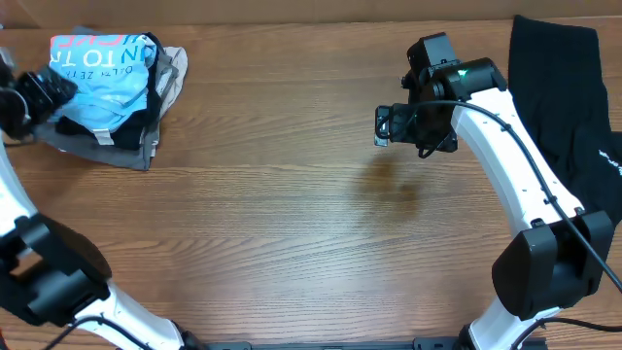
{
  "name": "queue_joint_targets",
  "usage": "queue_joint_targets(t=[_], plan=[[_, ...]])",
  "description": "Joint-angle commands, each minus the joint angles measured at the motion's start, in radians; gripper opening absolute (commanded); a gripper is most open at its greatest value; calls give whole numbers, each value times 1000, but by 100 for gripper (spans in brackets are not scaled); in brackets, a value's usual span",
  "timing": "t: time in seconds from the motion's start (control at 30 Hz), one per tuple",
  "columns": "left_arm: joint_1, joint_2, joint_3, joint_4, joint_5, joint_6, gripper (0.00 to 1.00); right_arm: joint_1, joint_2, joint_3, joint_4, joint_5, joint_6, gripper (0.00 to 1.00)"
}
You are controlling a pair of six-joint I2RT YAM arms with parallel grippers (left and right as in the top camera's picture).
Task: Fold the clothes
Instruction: 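Carry the folded T-shirt with the left gripper onto the clothes stack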
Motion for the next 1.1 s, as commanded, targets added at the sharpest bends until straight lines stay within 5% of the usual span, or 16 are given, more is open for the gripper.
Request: queue_joint_targets(t=[0.0, 0.3, 0.63, 1.07], plan=[[-76, -81, 58, 43, -2, 220, 98, -3, -27, 21, 17, 1, -3, 100], [-229, -40, 56, 200, -186, 411, 100, -3, -25, 21, 28, -9, -3, 100], [-262, -15, 56, 360, -242, 429, 100, -3, -25, 21, 28, -9, -3, 100], [-258, 248, 56, 486, -423, 449, 100, -3, -25, 21, 16, -9, -3, 100]])
